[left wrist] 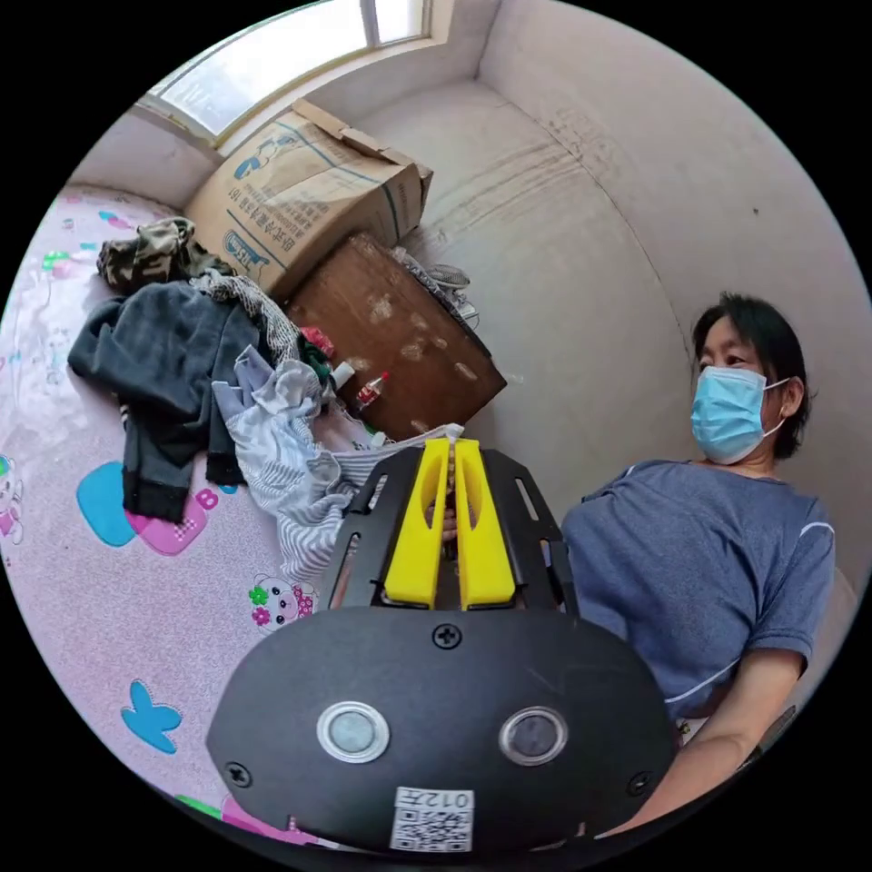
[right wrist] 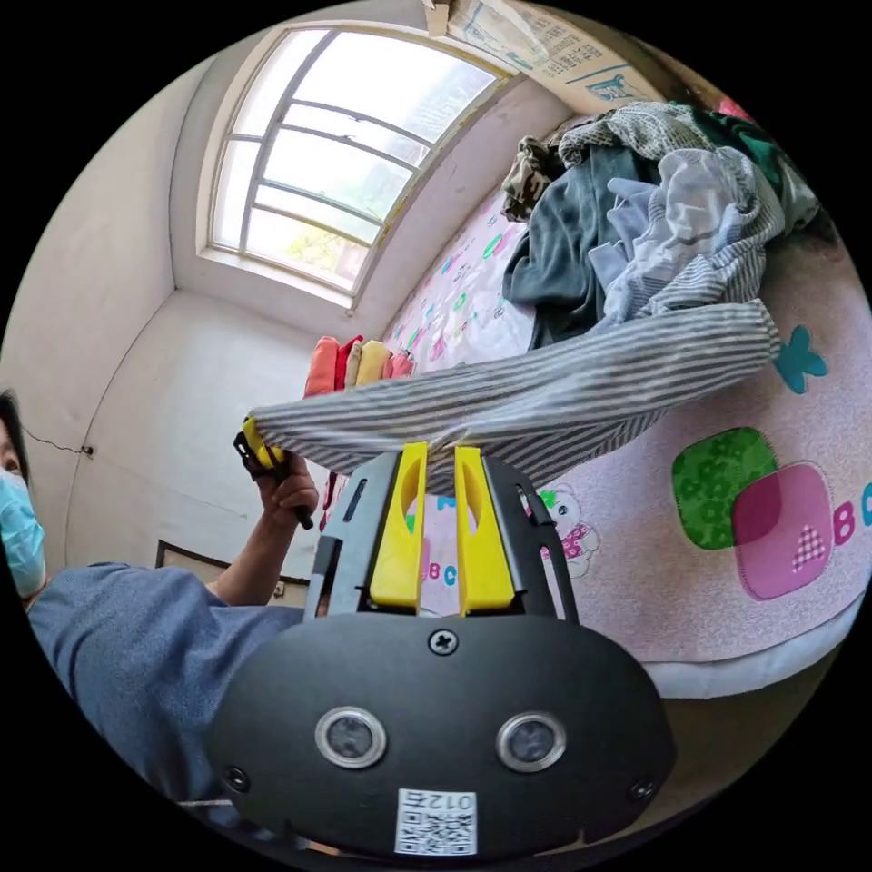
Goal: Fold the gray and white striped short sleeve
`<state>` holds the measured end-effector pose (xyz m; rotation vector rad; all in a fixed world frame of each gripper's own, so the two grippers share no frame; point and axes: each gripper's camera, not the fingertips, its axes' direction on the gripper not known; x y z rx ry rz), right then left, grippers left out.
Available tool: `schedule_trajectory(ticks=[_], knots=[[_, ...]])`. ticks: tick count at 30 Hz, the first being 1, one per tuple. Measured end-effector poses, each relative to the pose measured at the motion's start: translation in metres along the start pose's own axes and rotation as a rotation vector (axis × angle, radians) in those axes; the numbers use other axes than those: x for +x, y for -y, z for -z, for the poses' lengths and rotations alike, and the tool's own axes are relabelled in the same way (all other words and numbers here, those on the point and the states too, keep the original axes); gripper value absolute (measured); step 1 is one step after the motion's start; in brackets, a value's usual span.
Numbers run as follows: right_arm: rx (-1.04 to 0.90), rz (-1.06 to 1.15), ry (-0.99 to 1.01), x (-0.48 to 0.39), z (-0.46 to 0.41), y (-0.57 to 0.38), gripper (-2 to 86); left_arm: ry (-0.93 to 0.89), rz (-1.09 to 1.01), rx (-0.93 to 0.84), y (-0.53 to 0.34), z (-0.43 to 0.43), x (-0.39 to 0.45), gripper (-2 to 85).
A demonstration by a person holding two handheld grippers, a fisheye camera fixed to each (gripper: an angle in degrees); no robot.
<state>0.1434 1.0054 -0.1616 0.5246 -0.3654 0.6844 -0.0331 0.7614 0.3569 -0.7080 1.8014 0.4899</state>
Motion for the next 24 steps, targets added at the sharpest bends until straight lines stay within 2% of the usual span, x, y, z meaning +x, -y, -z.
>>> schedule_trajectory(ticks=[3, 5, 7, 10, 15, 20, 24], knots=[[-0.057, 0.040, -0.079, -0.011, -0.021, -0.010, 7.0, 0.127, -0.063, -0.016, -0.001, 0.047, 0.044, -0.1], [-0.054, 0.104, -0.252, -0.015, -0.025, -0.020, 7.6, 0.145, -0.083, 0.005, 0.000, 0.072, 0.063, -0.2], [-0.081, 0.205, -0.539, -0.016, -0.043, -0.030, 9.5, 0.171, -0.113, 0.021, 0.004, 0.098, 0.087, -0.2], [-0.151, 0.230, -0.577, -0.010, -0.082, -0.025, 13.6, 0.209, -0.148, 0.001, 0.013, 0.121, 0.111, -0.2], [-0.133, 0.296, -0.579, -0.031, -0.148, 0.004, 16.3, 0.233, -0.158, -0.030, 0.024, 0.144, 0.134, -0.1], [-0.100, 0.490, -0.693, -0.090, -0.208, 0.030, 18.1, 0.220, -0.151, -0.024, 0.030, 0.163, 0.152, -0.2], [-0.149, 0.631, -0.727, -0.134, -0.258, 0.050, 18.4, 0.217, -0.156, -0.037, 0.033, 0.177, 0.172, -0.2]])
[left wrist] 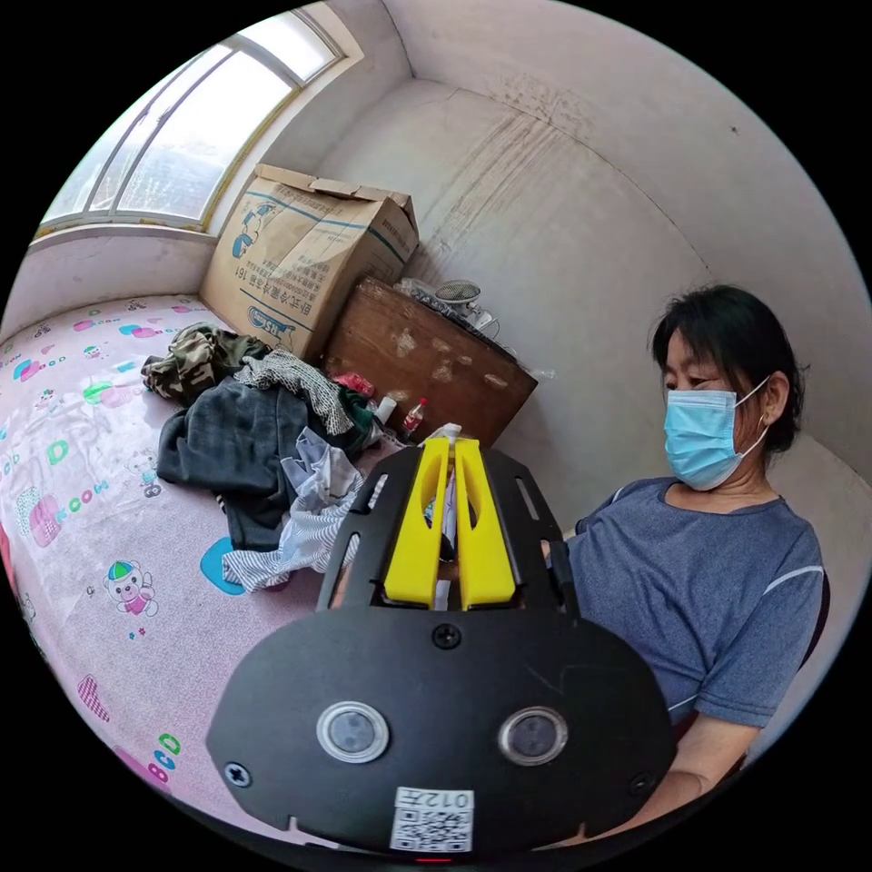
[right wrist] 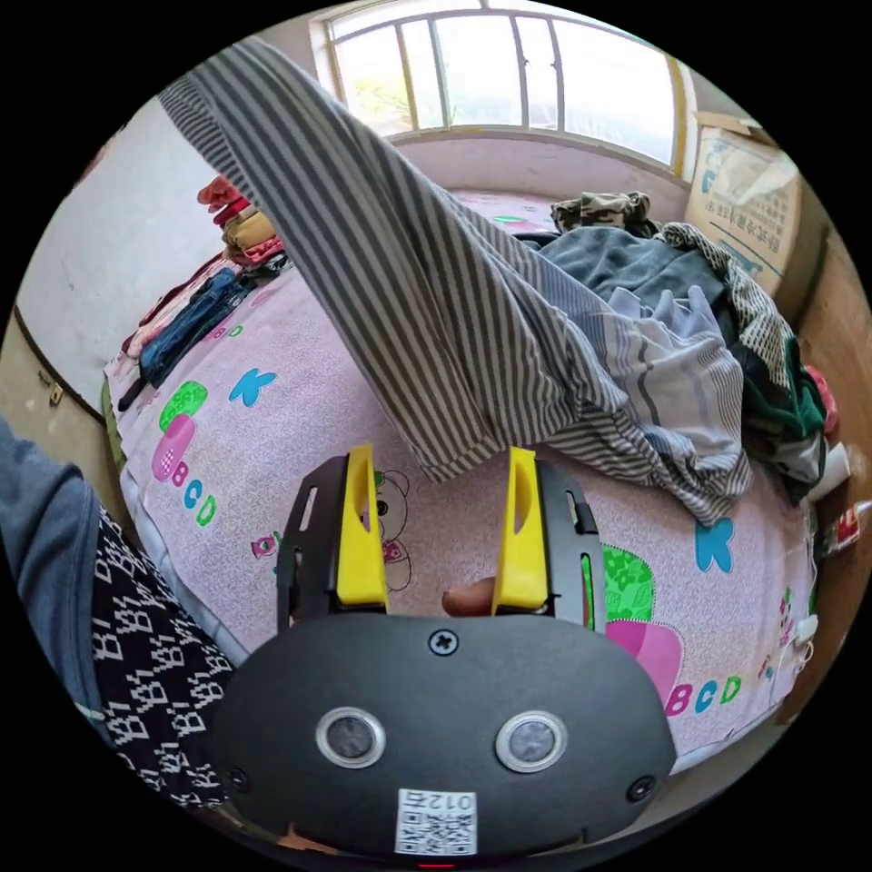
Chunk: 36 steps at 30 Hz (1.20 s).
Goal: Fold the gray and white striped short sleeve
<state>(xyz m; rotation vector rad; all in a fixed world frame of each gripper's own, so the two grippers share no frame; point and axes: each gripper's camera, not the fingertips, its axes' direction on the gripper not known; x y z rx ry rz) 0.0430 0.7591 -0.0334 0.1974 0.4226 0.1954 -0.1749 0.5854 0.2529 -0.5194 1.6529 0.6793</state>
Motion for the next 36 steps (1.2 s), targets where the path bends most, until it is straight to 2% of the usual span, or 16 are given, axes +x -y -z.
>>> schedule_trajectory(ticks=[5, 7, 9, 14, 17, 22, 25, 31, 36], knots=[[-0.017, -0.023, -0.025, -0.021, -0.012, 0.050, 14.6, 0.018, -0.022, 0.000, 0.003, 0.027, 0.020, -0.2], [-0.021, -0.031, -0.049, -0.031, -0.002, 0.068, 6.6, 0.041, -0.035, 0.003, 0.002, 0.043, 0.030, -0.2], [0.001, -0.025, -0.094, -0.039, 0.020, 0.077, 3.5, 0.083, -0.041, 0.007, 0.000, 0.058, 0.036, -0.2], [0.163, -0.048, -0.157, -0.034, 0.135, 0.100, 2.4, 0.199, -0.011, 0.087, -0.014, 0.118, 0.045, -0.2], [0.302, -0.026, -0.241, -0.023, 0.235, 0.141, 2.1, 0.254, -0.005, 0.143, -0.014, 0.159, 0.052, -0.2], [0.520, 0.050, -0.359, -0.032, 0.424, 0.242, 1.8, 0.387, -0.132, 0.182, 0.017, 0.229, 0.099, -0.2], [0.611, 0.088, -0.339, -0.053, 0.516, 0.294, 1.7, 0.456, -0.214, 0.216, 0.037, 0.274, 0.141, -0.2], [0.583, 0.260, -0.503, -0.136, 0.595, 0.372, 1.7, 0.582, -0.349, 0.284, 0.051, 0.361, 0.240, -0.2], [0.572, 0.345, -0.454, -0.180, 0.607, 0.412, 1.7, 0.669, -0.328, 0.258, 0.042, 0.417, 0.288, -0.2]])
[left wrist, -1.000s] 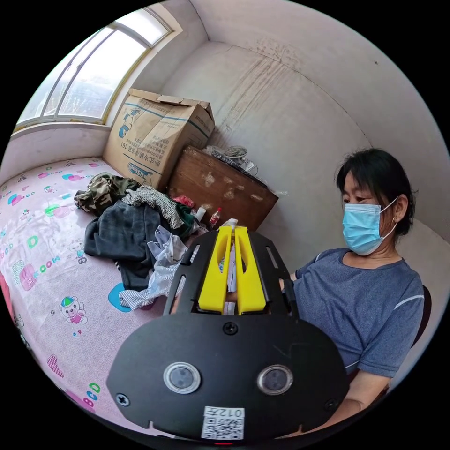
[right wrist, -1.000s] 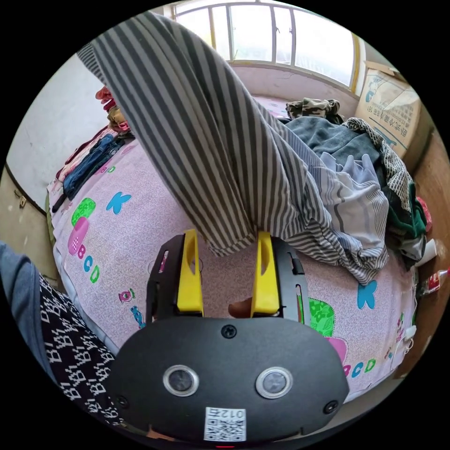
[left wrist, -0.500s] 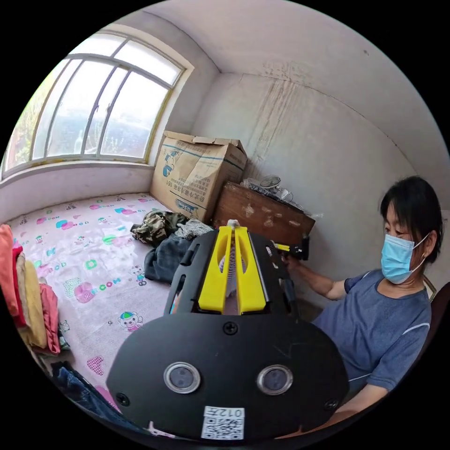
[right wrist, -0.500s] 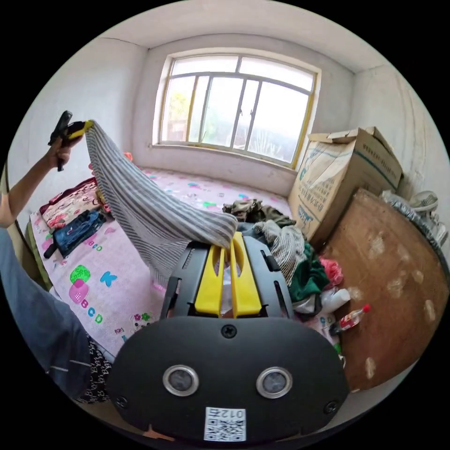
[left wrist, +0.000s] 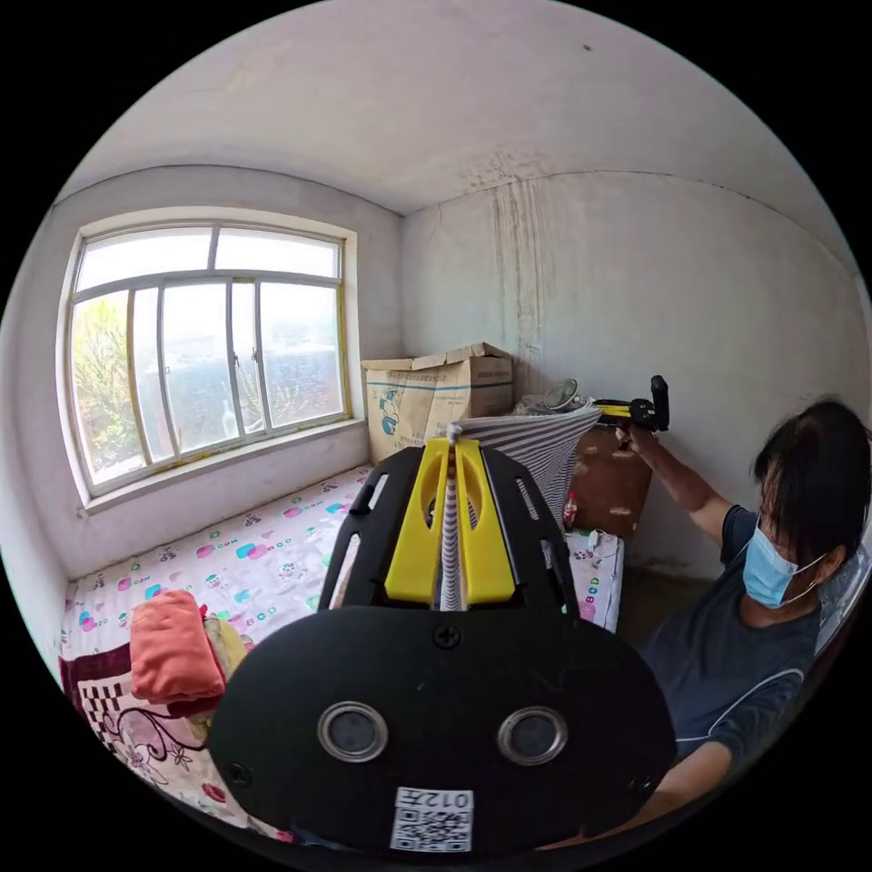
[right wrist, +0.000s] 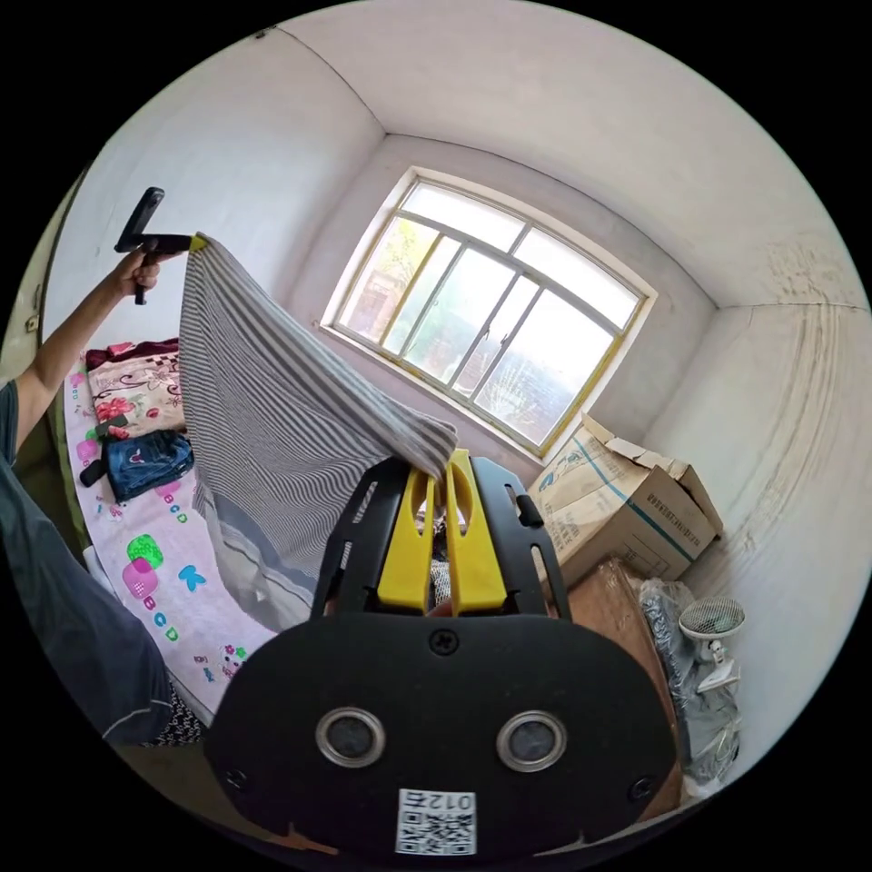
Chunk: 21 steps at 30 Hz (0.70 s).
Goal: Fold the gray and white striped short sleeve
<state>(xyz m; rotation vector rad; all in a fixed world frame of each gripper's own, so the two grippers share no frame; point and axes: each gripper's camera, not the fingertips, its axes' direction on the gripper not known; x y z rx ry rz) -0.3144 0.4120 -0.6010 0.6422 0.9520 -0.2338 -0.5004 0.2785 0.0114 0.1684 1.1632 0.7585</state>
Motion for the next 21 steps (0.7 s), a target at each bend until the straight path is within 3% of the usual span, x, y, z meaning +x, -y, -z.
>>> schedule_trajectory(ticks=[8, 15, 18, 21], knots=[[0.022, 0.004, 0.283, -0.024, -0.055, 0.047, 1.7, 0.084, 0.079, -0.068, -0.031, 0.069, -0.021, -0.3], [-0.169, -0.065, 0.457, -0.074, -0.255, 0.061, 1.8, 0.122, 0.361, -0.127, -0.124, 0.044, -0.123, -0.2], [-0.154, -0.156, 0.513, -0.092, -0.331, 0.066, 1.8, 0.151, 0.493, -0.055, -0.157, 0.035, -0.168, -0.2], [-0.107, -0.184, 0.472, -0.103, -0.372, 0.085, 1.9, 0.194, 0.490, 0.033, -0.151, 0.040, -0.187, -0.2]])
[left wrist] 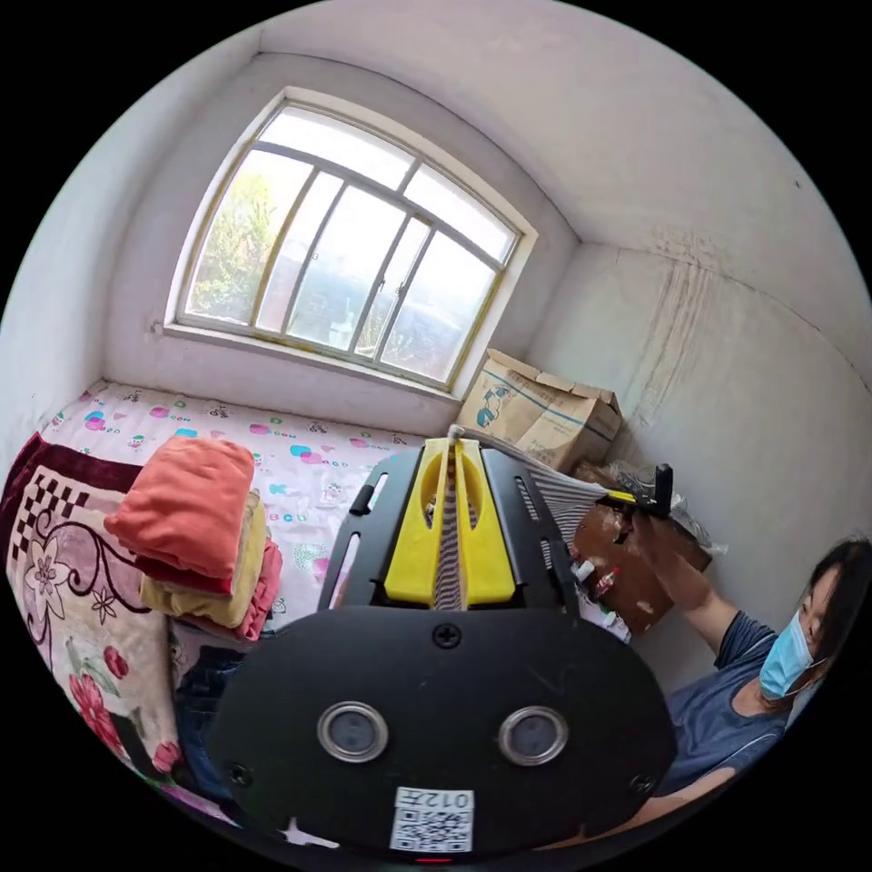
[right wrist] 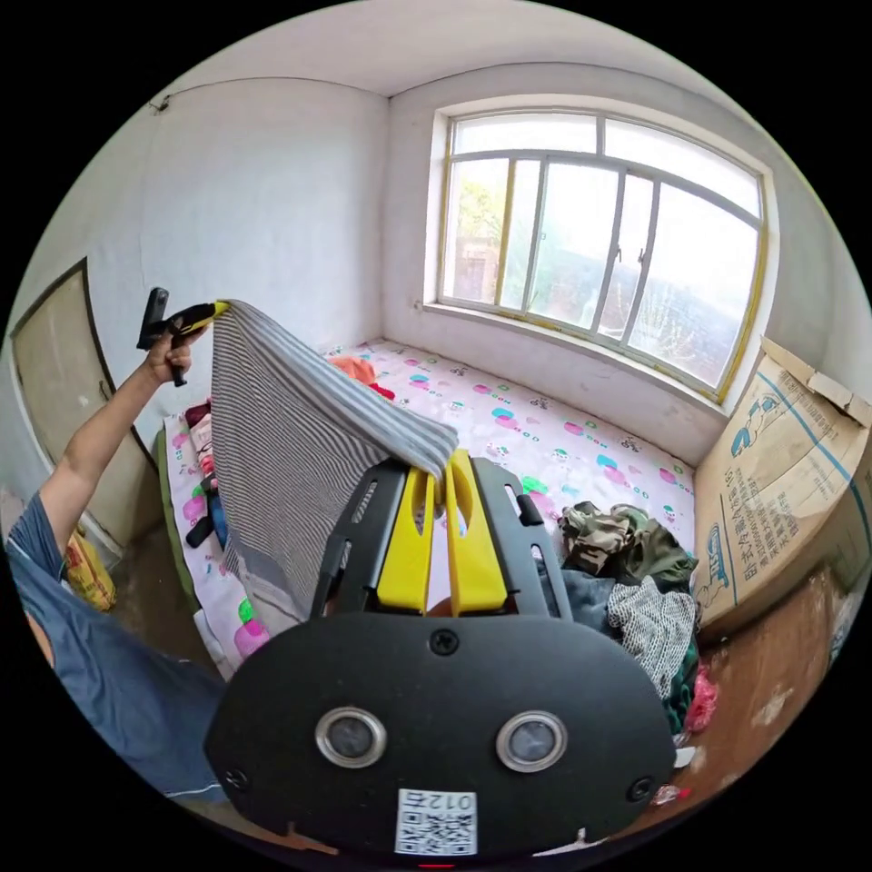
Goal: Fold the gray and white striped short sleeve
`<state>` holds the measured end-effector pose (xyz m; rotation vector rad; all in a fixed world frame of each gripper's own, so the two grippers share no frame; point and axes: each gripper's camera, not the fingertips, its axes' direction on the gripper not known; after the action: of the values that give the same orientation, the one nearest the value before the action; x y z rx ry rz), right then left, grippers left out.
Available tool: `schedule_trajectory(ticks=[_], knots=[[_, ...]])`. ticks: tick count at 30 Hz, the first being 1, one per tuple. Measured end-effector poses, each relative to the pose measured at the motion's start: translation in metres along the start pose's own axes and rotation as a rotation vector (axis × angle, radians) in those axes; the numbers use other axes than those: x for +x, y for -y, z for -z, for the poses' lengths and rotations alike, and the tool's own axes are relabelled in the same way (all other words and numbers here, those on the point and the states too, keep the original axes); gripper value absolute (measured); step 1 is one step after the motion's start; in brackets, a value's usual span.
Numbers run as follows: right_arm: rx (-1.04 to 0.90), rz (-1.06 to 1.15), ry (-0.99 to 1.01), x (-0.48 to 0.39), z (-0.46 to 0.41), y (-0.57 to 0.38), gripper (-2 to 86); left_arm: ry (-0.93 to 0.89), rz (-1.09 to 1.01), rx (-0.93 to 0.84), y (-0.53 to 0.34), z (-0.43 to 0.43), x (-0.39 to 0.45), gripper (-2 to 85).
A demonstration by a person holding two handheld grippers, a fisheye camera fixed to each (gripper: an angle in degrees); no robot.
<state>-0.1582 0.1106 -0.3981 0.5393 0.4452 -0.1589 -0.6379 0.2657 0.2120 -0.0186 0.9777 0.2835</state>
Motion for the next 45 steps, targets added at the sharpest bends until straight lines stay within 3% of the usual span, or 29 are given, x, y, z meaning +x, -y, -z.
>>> schedule_trajectory(ticks=[6, 11, 17, 22, 26, 28, 34, 45], knots=[[0.105, 0.049, -0.027, -0.002, -0.012, 0.032, 2.1, 0.034, -0.183, 0.018, 0.038, 0.027, 0.040, -0.2], [0.115, 0.113, 0.011, -0.021, -0.016, -0.012, 2.1, 0.045, -0.344, -0.096, -0.001, 0.039, 0.078, -0.2], [-0.065, 0.257, 0.022, -0.082, -0.081, -0.153, 2.0, 0.100, -0.475, -0.327, -0.139, 0.007, 0.104, -0.1], [-0.273, 0.424, -0.024, -0.162, -0.178, -0.318, 2.0, 0.209, -0.533, -0.726, -0.311, -0.079, 0.098, -0.2], [-0.444, 0.461, 0.041, -0.210, -0.236, -0.417, 2.1, 0.171, -0.466, -0.975, -0.429, -0.135, 0.079, -0.1], [-0.540, 0.433, 0.070, -0.231, -0.262, -0.473, 2.3, 0.124, -0.328, -1.048, -0.494, -0.157, 0.062, -0.1], [-0.657, 0.271, 0.111, -0.265, -0.282, -0.575, 2.6, 0.117, 0.008, -0.989, -0.597, -0.170, 0.032, -0.1], [-0.802, 0.300, 0.079, -0.336, -0.268, -0.712, 6.9, 0.185, 0.031, -1.065, -0.694, -0.177, 0.052, -0.1]])
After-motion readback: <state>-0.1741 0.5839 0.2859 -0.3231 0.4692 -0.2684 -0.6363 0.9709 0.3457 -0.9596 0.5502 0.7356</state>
